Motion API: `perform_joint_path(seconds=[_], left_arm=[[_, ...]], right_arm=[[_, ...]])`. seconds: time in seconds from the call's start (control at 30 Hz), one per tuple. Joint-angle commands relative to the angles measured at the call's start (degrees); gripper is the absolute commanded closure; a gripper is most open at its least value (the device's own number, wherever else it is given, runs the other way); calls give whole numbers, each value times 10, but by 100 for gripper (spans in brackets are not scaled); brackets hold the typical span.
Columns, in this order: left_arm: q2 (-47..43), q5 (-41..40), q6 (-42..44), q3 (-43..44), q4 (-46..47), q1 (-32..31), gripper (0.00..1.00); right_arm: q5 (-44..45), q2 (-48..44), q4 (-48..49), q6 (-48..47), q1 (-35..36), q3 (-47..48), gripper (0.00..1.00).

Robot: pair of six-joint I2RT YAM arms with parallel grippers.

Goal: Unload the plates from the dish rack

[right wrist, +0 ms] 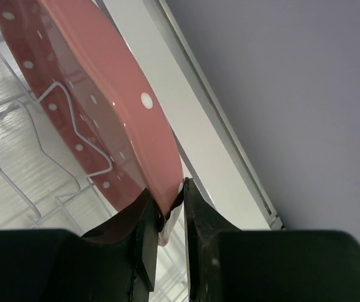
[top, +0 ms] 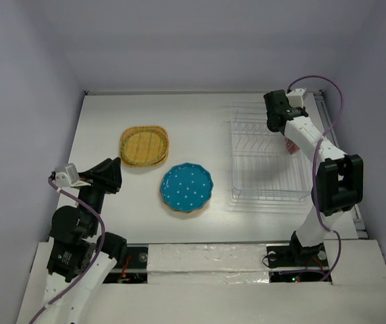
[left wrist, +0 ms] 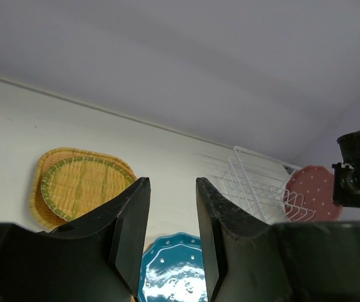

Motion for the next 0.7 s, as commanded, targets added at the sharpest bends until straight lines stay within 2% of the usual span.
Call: perform_joint_path(seconds=[0.0,0.43,0.6,0.67], left_arm=[[-6,2,4,0,22,-3,68],[2,2,2,-1,22,-3,67],[7,2,2,0,23,-3,67],[10,2,3,-1,23,-3,67]], right_arm=[[85,-50,-26,-25,16,64,100],[98,-120,-41,-48,49,148,100],[42,-170,-35,-29,95,153,100],[8,-202,-10,-22,138,134,100]])
